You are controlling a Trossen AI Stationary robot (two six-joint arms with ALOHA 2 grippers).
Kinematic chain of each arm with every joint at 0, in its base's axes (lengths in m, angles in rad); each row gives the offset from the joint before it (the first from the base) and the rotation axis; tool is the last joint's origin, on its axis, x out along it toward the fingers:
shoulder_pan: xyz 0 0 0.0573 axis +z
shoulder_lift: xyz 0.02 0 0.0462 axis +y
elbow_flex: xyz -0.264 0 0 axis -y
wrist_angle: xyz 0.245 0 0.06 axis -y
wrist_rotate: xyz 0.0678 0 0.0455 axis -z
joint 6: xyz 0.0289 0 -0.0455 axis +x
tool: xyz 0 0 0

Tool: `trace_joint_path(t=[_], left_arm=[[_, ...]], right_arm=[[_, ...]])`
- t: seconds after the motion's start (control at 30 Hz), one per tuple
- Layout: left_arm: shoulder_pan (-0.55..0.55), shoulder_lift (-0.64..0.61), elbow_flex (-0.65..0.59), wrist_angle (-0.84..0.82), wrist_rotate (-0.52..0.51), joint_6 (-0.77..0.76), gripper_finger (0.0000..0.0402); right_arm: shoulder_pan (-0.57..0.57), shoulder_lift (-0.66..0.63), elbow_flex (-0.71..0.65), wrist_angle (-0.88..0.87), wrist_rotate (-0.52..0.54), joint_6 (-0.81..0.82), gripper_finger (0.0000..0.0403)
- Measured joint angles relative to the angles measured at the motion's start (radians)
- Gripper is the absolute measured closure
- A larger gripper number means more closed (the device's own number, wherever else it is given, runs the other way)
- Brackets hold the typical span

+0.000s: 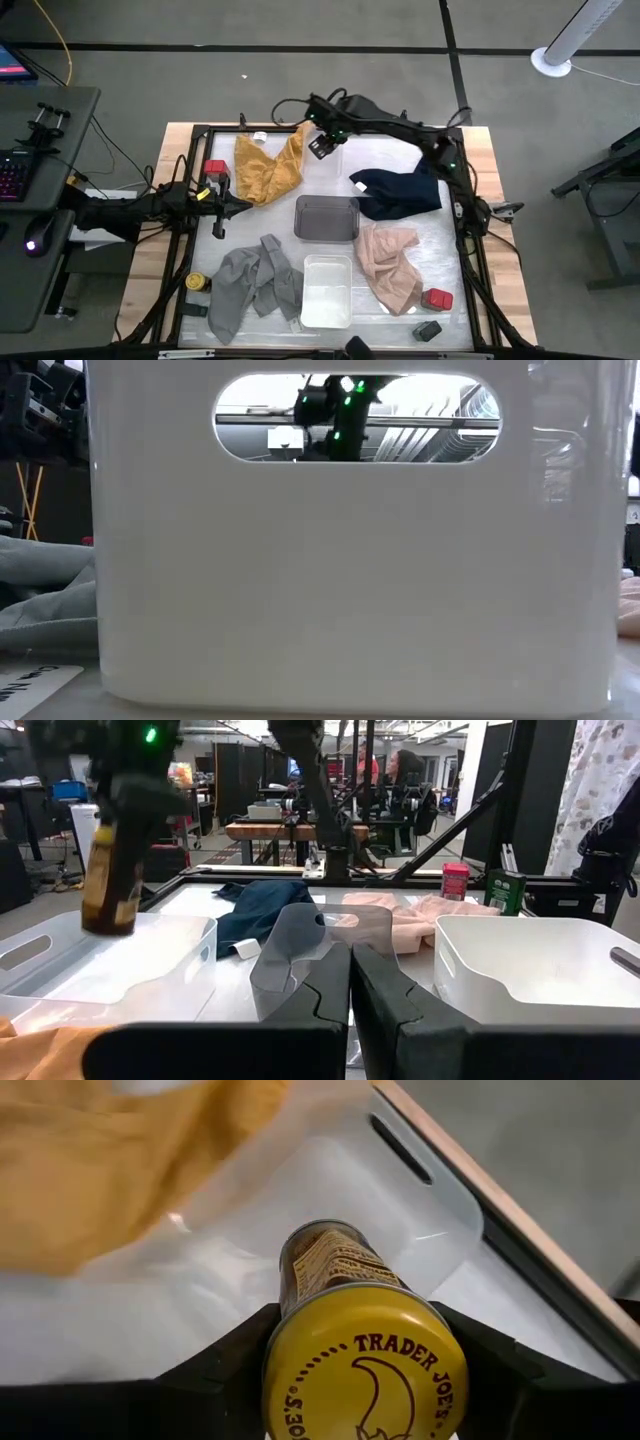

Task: Sort spices by type
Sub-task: Put the top yellow spice bottle into the transparent bin

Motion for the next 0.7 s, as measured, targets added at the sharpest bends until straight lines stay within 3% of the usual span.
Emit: trace_joint_path(t=[0.43, 0.7], left_arm=[[0.000, 0.000, 0.000, 0.000, 0.000, 0.000, 0.0401], [0.000, 0.000, 0.000, 0.000, 0.000, 0.000, 0.0401]], right_arm=[[-0.030, 0.125, 0.004, 0.049, 0.020, 0.027, 0.0183], [-0.051, 0.124, 0.004, 0.089, -0.005, 0.043, 0.0115]])
